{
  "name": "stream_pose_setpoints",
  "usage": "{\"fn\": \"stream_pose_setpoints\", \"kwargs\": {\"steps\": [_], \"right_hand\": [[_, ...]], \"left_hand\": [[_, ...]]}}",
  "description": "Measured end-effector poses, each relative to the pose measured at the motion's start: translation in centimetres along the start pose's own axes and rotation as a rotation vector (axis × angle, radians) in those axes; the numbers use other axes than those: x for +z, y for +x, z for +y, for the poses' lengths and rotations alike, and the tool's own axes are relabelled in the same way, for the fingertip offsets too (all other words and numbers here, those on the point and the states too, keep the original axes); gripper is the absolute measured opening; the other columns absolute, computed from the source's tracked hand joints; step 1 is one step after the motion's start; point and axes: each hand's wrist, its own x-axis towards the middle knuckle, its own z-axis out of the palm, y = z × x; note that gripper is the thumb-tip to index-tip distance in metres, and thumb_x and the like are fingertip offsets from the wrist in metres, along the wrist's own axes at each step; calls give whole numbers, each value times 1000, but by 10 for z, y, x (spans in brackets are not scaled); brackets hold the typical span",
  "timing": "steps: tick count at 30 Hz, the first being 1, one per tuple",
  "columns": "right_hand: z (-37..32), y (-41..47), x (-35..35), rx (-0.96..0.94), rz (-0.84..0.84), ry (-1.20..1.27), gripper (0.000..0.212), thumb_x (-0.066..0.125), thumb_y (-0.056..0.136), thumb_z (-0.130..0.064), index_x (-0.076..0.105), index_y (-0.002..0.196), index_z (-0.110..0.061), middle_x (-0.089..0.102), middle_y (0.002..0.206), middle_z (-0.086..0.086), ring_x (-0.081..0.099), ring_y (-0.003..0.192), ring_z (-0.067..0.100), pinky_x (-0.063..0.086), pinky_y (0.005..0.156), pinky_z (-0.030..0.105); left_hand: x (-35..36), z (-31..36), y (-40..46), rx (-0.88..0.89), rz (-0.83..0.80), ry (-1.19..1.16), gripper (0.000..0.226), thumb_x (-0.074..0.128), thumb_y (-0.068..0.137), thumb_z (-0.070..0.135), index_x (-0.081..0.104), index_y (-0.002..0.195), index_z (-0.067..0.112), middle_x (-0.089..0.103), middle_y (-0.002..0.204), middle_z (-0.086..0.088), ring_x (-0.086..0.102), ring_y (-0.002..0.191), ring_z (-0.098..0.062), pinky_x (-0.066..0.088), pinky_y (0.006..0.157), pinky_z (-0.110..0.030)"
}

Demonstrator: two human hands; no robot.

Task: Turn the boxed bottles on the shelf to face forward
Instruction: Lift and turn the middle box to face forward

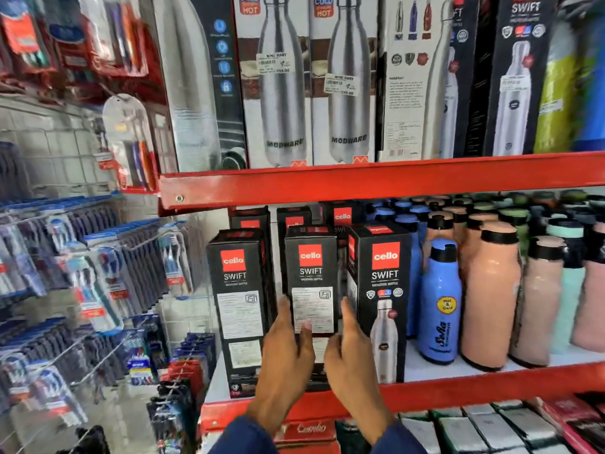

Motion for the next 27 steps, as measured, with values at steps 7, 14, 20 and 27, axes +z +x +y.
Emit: {"fn": "stream_pose_setpoints", "kwargs": {"steps": [7,14,20,27], "right_hand": [[-14,-1,-16,9,67,144,53,40,92,8,48,135,-21,62,117,-8,58,100,-8,45,89,3],[-29,-16,-25,-152,171,199,59,39,85,15,58,118,-30,66,115,-7,61,107,1,52,92,23],[-40,-30,-36,-258,141,208,58,37,86,13,60,120,-28,66,118,-17,56,116,-3,42,101,13],[-38,-38,-52,-259,148,291,51,42,91,5,57,124,-31,63,117,-20,56,114,-5,45,95,12]], "left_hand": [[-12,3,0,-21,22,-71,65,59,91,8,38,146,36,65,115,26,65,103,8,48,92,-10],[-35,22,-6,-9,147,-143,88,86,72,36,41,147,31,65,133,16,62,120,1,50,106,-29],[-52,33,-9,1,200,-106,105,92,55,47,43,146,28,63,136,11,59,123,-6,49,107,-33],[-59,32,-18,-28,154,-244,103,92,52,46,45,142,34,67,129,16,64,120,-7,53,103,-41]]}}
